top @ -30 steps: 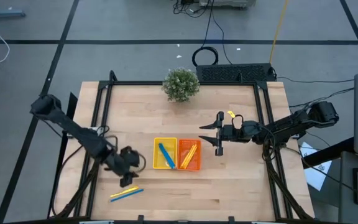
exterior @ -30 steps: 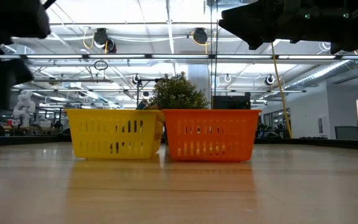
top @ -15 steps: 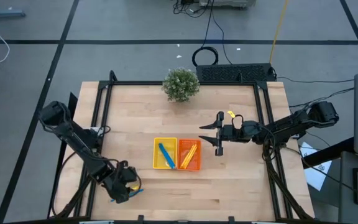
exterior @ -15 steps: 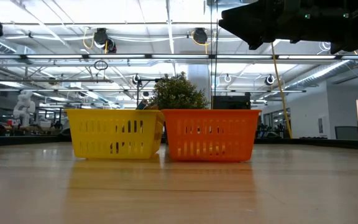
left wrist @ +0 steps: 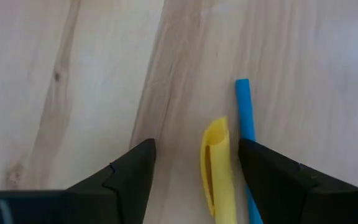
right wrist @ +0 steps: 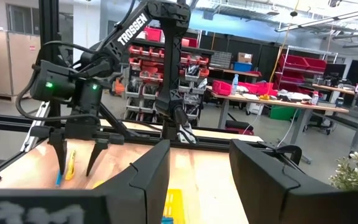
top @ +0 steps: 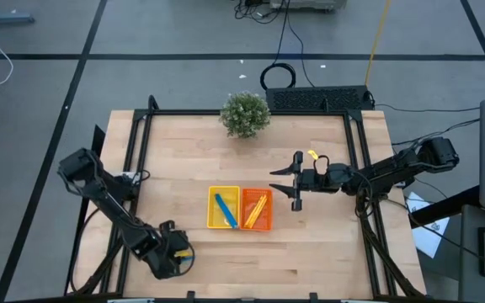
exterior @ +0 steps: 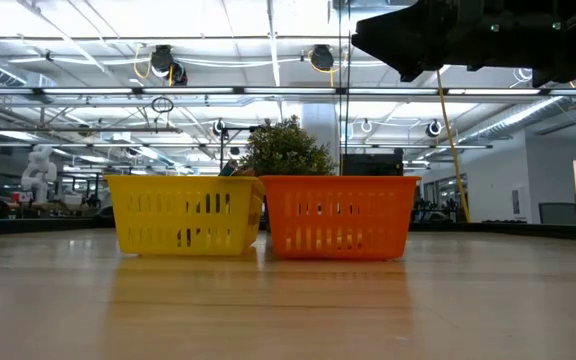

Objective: Sort pens & pencils
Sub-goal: Put the yellow pen into the orange bin

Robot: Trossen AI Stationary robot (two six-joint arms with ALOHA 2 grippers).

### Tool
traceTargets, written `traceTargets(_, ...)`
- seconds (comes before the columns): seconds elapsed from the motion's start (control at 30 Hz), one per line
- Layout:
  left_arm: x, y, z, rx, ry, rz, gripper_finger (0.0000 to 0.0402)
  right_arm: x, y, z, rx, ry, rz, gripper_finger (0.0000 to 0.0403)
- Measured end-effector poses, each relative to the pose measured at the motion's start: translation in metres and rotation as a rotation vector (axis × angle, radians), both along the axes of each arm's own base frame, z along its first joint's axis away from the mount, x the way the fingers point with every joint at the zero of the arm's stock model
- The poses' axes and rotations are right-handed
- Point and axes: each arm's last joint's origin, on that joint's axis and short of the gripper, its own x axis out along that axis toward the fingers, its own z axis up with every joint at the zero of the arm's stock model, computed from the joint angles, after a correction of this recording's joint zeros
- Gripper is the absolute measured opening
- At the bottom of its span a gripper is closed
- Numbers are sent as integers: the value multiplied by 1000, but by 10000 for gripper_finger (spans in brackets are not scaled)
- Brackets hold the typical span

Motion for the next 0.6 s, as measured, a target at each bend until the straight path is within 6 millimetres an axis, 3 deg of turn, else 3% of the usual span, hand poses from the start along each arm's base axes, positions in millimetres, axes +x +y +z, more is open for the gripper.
traceTargets(0.27,-1,0,-1,57,41,24,239,0,0,0,-1,5,0,155)
traceTargets(0.6,-11,14,-3,178,153,101,239,0,0,-1,-1,5,0,155)
